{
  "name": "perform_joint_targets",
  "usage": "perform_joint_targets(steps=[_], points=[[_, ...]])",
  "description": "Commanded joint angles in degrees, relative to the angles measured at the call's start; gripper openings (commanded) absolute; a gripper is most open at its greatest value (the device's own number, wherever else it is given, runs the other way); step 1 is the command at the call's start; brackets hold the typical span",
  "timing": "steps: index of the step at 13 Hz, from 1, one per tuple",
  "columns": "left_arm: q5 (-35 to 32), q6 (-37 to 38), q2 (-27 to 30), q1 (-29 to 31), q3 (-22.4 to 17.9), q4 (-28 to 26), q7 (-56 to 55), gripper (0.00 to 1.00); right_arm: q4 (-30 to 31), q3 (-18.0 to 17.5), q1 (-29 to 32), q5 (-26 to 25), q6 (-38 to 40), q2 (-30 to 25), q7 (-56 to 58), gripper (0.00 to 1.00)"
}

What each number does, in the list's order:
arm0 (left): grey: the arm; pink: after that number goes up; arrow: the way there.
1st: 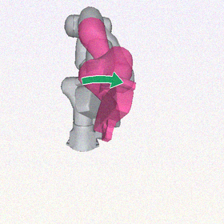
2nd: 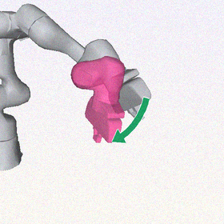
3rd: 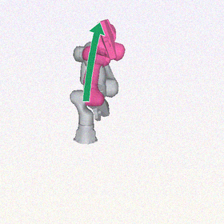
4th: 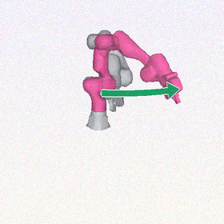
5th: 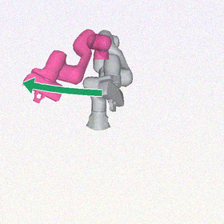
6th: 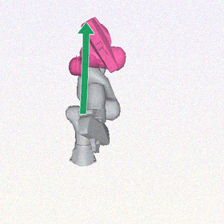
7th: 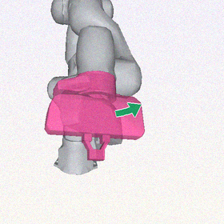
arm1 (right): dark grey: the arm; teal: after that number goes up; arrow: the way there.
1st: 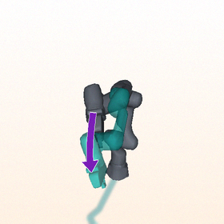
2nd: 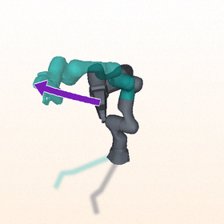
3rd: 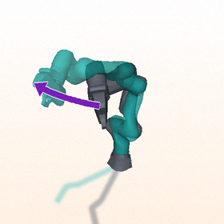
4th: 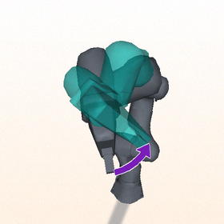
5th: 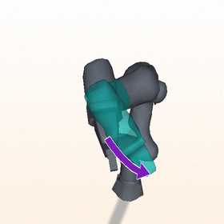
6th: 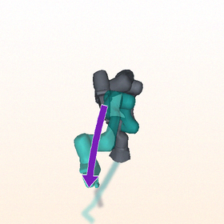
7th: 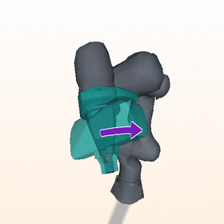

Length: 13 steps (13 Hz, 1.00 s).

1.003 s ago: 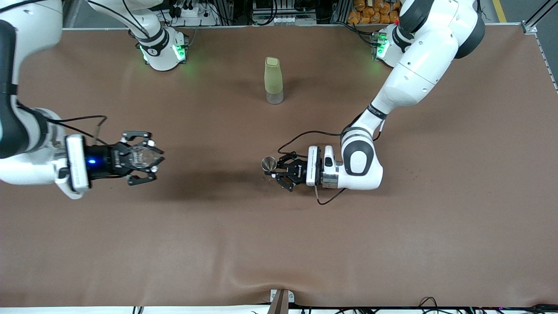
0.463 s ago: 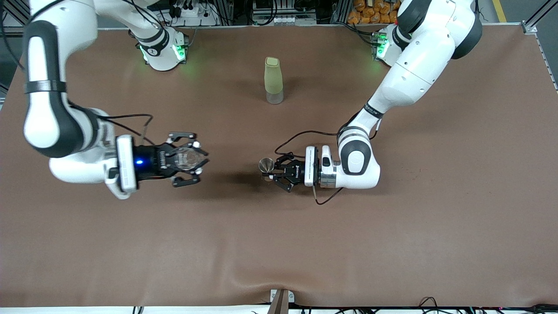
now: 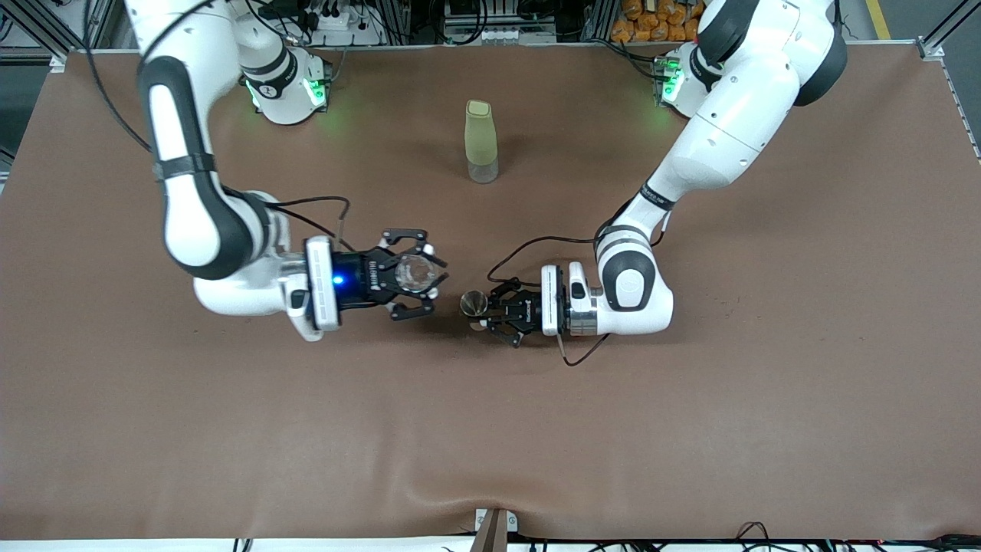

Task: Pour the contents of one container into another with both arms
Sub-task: 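Carry the jigger and beaker toward each other at the table centre, then tilt the beaker over the jigger rim with the right gripper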

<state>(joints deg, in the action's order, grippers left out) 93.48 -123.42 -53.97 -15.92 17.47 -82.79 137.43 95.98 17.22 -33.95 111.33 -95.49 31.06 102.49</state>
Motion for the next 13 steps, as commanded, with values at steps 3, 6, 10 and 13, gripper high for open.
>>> perform_joint_targets(steps=[3,6,10,13], points=[[2.1,-1.2,-1.0,-1.0,-0.5,1.6,1.3,0.00,-0.2,1.1,-5.2,7.5,-2.4,3.6,4.1,0.00],[3.3,-1.2,-1.7,-0.9,-0.5,1.7,1.4,0.00,0.3,1.0,-5.0,7.5,-2.2,5.5,5.9,0.00],[3.3,-1.2,-2.1,-0.9,-0.5,2.4,1.4,0.00,2.0,1.1,-4.8,7.1,-1.7,5.9,6.0,0.00],[3.3,-1.2,-2.5,-0.9,-0.9,2.5,1.7,0.00,4.5,1.1,-4.6,6.8,1.4,5.7,6.0,0.00]])
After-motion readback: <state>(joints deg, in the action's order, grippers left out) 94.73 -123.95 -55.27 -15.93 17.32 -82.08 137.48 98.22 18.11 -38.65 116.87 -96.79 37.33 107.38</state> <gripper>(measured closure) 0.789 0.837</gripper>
